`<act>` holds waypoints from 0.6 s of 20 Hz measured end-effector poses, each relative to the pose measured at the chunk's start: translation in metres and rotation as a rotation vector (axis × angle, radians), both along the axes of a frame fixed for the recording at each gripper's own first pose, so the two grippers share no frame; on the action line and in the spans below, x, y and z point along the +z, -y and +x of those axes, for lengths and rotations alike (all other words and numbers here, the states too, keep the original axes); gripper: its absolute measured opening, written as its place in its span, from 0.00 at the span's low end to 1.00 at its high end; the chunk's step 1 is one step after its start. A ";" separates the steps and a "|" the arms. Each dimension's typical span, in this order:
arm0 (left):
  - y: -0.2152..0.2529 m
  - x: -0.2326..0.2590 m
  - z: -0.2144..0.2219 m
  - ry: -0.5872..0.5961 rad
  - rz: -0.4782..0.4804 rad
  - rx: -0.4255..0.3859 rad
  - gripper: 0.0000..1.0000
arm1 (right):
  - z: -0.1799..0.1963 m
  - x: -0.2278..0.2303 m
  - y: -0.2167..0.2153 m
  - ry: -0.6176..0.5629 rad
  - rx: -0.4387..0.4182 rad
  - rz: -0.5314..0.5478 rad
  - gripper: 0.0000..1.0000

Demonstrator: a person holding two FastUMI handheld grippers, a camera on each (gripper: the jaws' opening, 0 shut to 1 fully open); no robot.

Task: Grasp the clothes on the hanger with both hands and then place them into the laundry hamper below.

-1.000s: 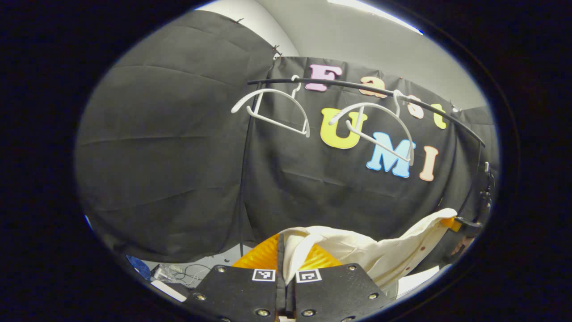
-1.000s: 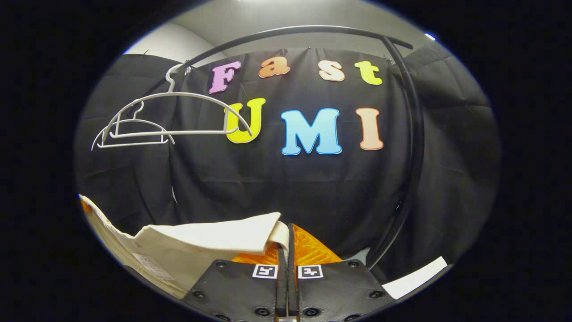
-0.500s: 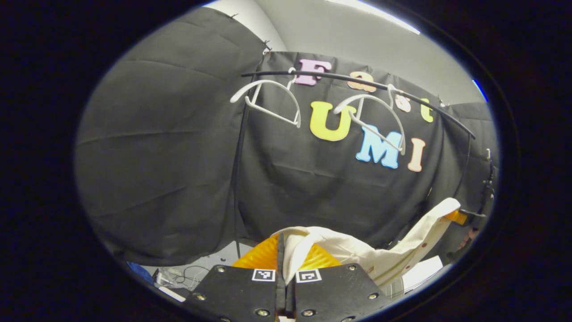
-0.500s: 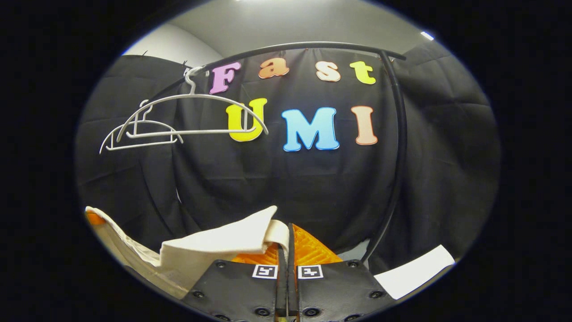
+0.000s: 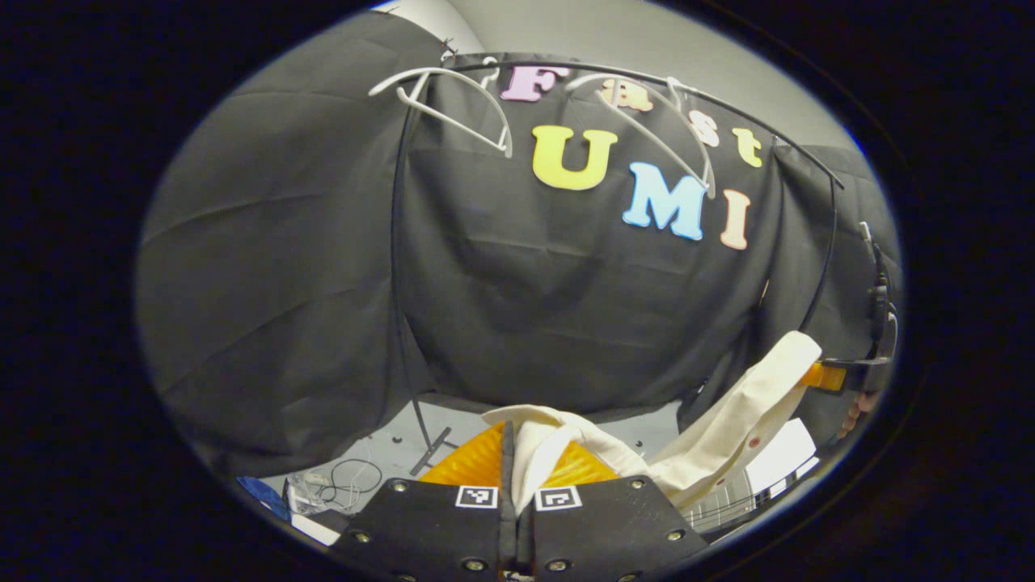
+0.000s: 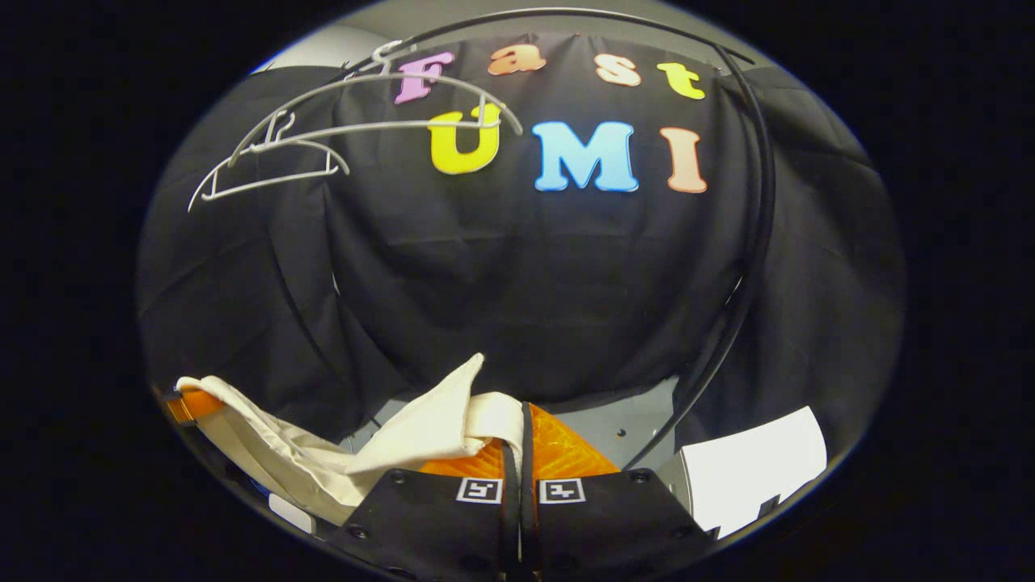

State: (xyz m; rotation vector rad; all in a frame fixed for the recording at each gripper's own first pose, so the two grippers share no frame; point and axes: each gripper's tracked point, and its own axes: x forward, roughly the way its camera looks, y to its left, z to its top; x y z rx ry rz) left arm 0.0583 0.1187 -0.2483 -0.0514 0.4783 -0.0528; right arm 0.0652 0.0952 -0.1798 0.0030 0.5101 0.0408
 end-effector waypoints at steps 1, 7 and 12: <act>0.001 -0.013 0.001 -0.025 0.010 -0.009 0.02 | -0.002 -0.010 -0.003 -0.025 0.016 -0.009 0.02; -0.006 -0.092 -0.008 -0.155 0.045 -0.034 0.02 | -0.005 -0.068 -0.013 -0.169 0.078 -0.061 0.02; -0.002 -0.110 0.002 -0.197 0.055 -0.046 0.02 | -0.014 -0.091 -0.022 -0.270 0.054 -0.009 0.04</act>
